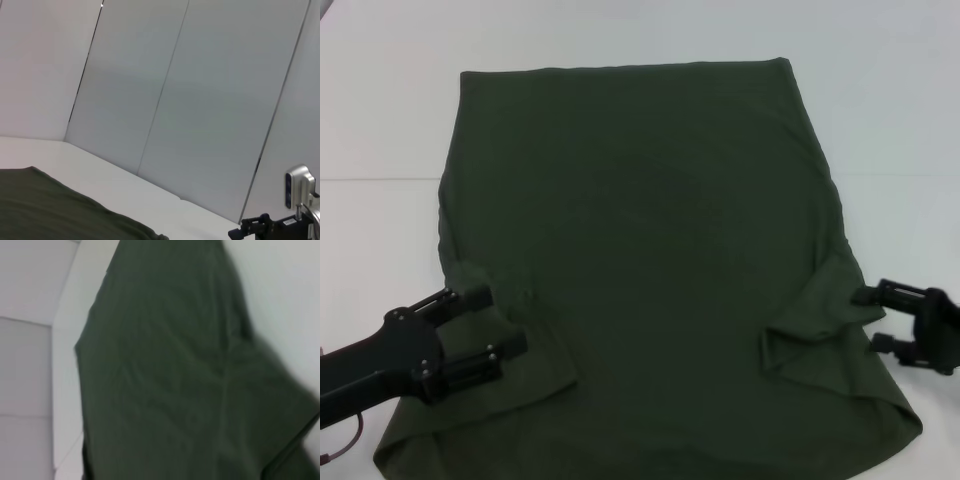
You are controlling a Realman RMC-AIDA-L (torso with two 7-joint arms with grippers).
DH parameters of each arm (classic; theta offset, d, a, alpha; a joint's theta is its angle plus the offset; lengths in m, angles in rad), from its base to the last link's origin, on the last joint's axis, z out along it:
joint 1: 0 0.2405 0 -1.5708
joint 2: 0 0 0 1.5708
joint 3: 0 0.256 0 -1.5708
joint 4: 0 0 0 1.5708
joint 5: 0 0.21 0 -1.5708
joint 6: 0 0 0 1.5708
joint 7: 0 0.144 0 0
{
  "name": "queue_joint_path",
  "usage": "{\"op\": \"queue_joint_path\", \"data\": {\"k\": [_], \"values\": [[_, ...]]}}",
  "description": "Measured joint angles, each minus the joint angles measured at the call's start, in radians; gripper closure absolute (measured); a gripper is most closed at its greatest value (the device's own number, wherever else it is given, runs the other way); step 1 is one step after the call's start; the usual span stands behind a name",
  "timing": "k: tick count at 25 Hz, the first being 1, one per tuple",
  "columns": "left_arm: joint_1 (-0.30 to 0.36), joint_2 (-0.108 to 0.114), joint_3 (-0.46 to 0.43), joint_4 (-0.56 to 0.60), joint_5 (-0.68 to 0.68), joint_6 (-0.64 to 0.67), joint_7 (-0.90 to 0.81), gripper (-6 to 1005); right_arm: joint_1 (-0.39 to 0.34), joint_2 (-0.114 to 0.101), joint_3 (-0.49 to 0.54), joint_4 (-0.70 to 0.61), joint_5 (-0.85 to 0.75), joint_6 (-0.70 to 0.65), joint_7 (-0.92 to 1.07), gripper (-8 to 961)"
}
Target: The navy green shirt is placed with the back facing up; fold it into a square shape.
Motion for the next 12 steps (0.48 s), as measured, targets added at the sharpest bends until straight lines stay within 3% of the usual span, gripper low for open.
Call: {"op": "queue_joint_path", "data": {"k": [4, 7, 12], "values": [[-0.001, 0.0, 0.003, 0.0, 0.0, 0.0, 0.003, 108, -0.002, 0.026, 0.003, 0.017, 0.0, -0.021, -0.006, 57], [-0.005, -0.002, 0.003, 0.0, 0.0, 0.0, 0.009, 108, -0.003, 0.042, 0.003, 0.021, 0.001, -0.021, -0.018, 37], [-0.009, -0.003, 0.003, 0.0, 0.001, -0.001, 0.011, 107, 0.004, 0.051, 0.005, 0.023, 0.001, 0.006, -0.031, 18]]}}
